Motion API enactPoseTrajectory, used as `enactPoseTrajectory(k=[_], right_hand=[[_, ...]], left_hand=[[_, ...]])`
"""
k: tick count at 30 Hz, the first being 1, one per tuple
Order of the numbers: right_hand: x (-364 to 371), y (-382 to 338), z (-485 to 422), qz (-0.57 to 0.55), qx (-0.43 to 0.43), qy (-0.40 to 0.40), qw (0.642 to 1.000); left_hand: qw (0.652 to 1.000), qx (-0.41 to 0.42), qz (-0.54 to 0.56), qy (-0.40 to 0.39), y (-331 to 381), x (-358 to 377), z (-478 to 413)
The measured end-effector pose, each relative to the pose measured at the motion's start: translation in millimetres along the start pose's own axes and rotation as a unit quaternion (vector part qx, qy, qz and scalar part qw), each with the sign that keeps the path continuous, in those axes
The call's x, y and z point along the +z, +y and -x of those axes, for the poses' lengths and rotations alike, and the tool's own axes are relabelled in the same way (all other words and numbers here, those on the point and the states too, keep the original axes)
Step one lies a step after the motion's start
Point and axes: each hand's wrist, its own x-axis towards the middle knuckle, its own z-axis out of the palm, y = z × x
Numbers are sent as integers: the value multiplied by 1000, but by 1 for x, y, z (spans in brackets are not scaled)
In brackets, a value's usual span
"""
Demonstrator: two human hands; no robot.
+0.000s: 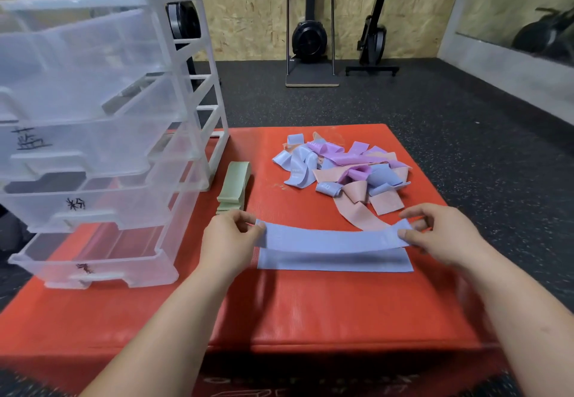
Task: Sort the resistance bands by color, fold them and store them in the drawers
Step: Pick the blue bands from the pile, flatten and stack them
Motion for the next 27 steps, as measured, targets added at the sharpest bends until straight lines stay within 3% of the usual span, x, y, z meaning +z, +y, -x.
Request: enactPoseTrajectory(k=[10, 14, 16, 20, 27], right_hand=[[22, 13, 14, 178, -6, -54, 983], [16, 14, 13, 162, -14, -29, 986], [8, 14, 14, 151, -34, -42, 987], [1, 18, 18, 165, -60, -153, 973], [3, 15, 16, 181, -83, -172, 965]], left_hand=[[983, 65, -161, -62, -23, 5, 23], [980, 105, -161, -58, -21, -1, 17], [970, 141, -164, -112, -23, -4, 14], [921, 214, -220, -239, -25, -10, 12], [905, 259, -249, -229, -23, -15, 6]])
